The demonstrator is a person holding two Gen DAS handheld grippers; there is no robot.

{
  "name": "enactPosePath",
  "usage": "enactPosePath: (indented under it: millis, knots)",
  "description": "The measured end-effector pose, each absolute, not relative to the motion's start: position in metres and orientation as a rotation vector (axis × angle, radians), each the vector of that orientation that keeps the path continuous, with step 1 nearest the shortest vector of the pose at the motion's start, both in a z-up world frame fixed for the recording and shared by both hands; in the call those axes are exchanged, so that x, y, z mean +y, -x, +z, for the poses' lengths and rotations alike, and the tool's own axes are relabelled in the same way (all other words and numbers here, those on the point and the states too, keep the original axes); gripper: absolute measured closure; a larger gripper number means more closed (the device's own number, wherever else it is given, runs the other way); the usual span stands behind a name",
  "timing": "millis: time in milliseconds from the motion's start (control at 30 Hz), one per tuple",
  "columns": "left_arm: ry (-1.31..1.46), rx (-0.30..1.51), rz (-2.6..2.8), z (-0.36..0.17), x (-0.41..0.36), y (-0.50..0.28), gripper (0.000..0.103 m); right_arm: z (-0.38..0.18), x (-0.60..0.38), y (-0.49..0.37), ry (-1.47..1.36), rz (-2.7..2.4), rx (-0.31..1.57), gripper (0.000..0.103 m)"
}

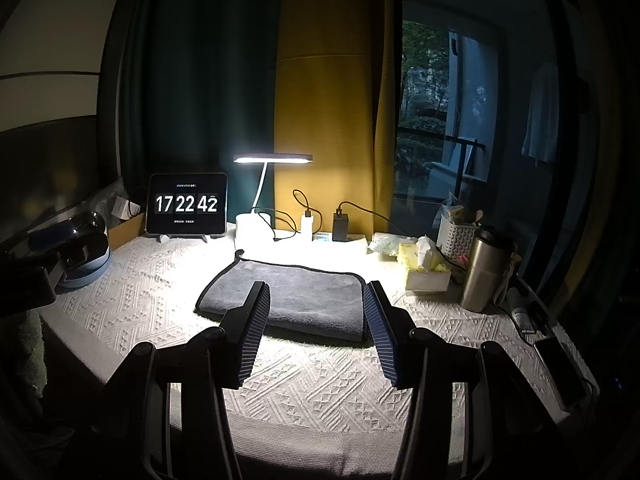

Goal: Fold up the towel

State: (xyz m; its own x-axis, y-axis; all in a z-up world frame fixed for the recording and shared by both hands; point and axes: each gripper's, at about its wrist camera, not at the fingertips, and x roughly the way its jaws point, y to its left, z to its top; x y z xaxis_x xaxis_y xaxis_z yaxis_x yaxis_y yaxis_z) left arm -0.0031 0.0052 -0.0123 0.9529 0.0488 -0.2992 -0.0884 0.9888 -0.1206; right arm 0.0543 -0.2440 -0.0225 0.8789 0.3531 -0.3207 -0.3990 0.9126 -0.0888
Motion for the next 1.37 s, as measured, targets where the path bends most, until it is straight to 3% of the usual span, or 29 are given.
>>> enactPosePath:
  millis: [1367]
  knots:
    - [0.109, 0.294, 0.063, -0.0096, 0.0031, 0.0019, 0.0, -0.0236, -0.2442, -0.0556, 0.154, 0.394, 0.307, 0.051]
